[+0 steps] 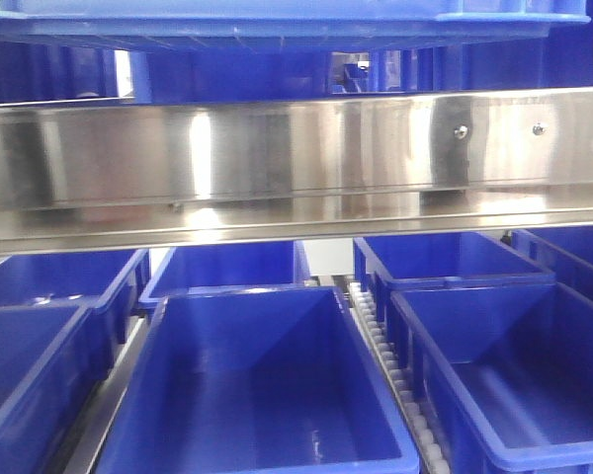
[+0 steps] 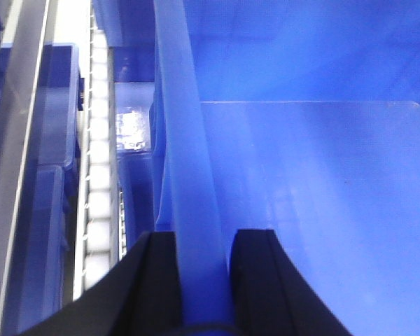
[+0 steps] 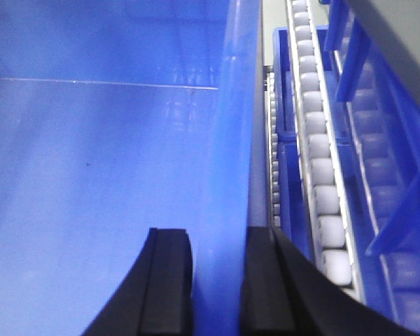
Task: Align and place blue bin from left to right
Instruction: 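Back the base away from the rack while holding the bin up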
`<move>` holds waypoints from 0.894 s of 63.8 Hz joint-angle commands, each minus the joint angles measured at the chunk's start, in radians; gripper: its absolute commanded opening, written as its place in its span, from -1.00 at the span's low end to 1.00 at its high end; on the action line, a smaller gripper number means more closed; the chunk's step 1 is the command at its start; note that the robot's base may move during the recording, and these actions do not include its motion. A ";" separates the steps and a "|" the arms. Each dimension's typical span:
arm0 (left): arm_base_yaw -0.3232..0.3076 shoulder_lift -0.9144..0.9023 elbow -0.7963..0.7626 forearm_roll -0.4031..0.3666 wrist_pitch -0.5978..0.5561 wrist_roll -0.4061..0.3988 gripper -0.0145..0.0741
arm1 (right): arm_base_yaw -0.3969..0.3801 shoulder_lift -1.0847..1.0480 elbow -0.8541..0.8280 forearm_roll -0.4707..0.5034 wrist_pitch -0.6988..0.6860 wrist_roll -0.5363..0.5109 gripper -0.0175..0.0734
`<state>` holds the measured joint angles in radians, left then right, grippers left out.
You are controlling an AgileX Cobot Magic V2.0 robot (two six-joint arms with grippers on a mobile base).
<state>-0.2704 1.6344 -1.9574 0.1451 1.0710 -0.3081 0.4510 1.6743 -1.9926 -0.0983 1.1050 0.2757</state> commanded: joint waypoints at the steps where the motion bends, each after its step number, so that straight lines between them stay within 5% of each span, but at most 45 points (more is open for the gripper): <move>1: -0.004 -0.022 -0.019 0.020 -0.075 0.007 -0.71 | -0.001 -0.029 -0.021 -0.020 -0.066 -0.024 -0.78; 57: -0.004 -0.022 -0.019 0.020 -0.075 0.007 -0.71 | -0.001 -0.029 -0.021 -0.020 -0.066 -0.024 -0.78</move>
<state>-0.2704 1.6344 -1.9574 0.1504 1.0710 -0.3081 0.4510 1.6743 -1.9926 -0.0964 1.1050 0.2757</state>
